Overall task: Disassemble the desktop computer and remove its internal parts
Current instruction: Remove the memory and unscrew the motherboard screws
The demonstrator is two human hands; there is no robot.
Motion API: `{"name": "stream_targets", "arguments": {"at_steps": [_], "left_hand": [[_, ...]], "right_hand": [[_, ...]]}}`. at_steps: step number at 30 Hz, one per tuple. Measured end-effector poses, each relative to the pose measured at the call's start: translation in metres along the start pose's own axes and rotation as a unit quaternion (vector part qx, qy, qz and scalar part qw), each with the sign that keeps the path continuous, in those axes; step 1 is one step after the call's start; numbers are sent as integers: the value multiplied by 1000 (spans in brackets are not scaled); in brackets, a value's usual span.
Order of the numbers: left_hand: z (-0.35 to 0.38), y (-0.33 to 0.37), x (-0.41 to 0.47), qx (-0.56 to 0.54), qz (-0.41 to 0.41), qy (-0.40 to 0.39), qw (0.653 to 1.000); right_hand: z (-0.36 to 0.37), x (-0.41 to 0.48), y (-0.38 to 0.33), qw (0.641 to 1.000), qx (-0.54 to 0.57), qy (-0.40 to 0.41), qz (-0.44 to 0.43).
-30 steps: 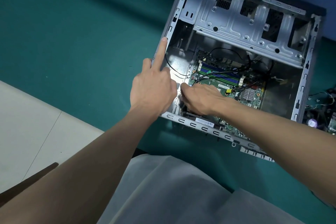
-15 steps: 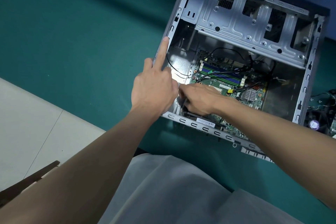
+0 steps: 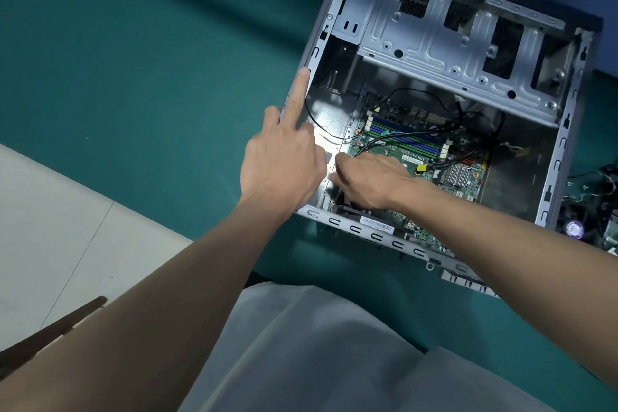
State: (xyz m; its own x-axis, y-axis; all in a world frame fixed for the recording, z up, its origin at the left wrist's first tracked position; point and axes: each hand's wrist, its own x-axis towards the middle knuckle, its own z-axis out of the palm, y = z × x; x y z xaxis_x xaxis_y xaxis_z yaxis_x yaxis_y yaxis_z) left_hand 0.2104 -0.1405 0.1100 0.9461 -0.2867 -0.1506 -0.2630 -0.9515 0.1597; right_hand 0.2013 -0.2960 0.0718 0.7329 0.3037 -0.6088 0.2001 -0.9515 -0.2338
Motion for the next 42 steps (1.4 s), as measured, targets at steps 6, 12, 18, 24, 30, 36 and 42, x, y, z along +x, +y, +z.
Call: {"name": "stream_targets", "arguments": {"at_steps": [6, 12, 18, 24, 30, 36, 42], "left_hand": [[1, 0, 0, -1, -1, 5, 1000], [2, -1, 0, -3, 1, 10, 1000], [2, -1, -1, -5, 3, 13, 1000], [1, -1, 0, -1, 1, 5, 1000], [1, -1, 0, -2, 0, 2, 1000], [2, -1, 0, 1, 5, 3, 1000], [3, -2, 1, 7, 3, 4, 1000]], "right_hand": [[-2, 4, -4, 997, 75, -13, 20], [2, 4, -3, 998, 63, 13, 28], [1, 5, -3, 995, 90, 0, 44], [2, 5, -6, 992, 123, 8, 38], [2, 8, -2, 975, 208, 36, 64], [-20, 5, 16, 901, 398, 112, 129], [-38, 1, 29, 847, 486, 151, 152]]}}
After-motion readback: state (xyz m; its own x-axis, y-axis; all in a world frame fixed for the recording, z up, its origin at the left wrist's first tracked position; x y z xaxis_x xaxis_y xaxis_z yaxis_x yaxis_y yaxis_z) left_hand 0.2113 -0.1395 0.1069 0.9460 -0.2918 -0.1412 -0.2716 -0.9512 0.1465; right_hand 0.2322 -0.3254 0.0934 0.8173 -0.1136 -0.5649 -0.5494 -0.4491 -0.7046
